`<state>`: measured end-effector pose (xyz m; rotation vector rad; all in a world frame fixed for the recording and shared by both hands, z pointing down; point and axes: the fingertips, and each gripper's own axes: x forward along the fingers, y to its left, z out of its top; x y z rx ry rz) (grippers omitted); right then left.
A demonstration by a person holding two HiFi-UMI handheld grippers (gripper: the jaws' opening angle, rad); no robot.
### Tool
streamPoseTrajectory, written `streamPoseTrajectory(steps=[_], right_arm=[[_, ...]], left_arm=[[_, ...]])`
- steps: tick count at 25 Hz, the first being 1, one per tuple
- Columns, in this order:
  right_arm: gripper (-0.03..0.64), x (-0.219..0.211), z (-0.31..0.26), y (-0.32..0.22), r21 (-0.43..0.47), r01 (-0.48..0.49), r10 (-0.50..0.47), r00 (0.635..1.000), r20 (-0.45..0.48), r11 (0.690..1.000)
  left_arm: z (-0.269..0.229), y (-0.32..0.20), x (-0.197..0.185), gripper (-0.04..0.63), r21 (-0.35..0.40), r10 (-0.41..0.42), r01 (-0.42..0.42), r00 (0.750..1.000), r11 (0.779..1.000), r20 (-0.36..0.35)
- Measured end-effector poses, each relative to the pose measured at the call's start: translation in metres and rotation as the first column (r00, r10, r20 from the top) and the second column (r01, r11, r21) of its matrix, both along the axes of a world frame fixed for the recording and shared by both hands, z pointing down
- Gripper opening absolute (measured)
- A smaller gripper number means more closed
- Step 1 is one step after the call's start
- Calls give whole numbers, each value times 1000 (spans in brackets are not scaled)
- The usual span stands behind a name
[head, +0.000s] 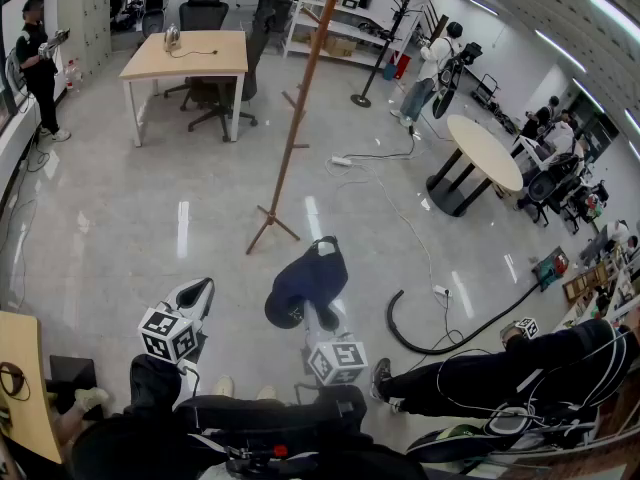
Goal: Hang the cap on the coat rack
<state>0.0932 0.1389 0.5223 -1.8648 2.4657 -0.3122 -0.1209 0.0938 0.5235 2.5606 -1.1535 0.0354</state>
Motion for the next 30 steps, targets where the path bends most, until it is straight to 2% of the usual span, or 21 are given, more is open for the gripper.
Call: streamPoseTrajectory(steps=[12,30], right_arm=[[14,8,1,8,-4,10,-10,1000,3,1000],[14,52,-13,22,42,46,-47,999,24,998]], left_arm=[[1,8,14,3,-5,11,-11,1000,1000,3],[-11,29,62,3,31,-18,18,1000,999,14]])
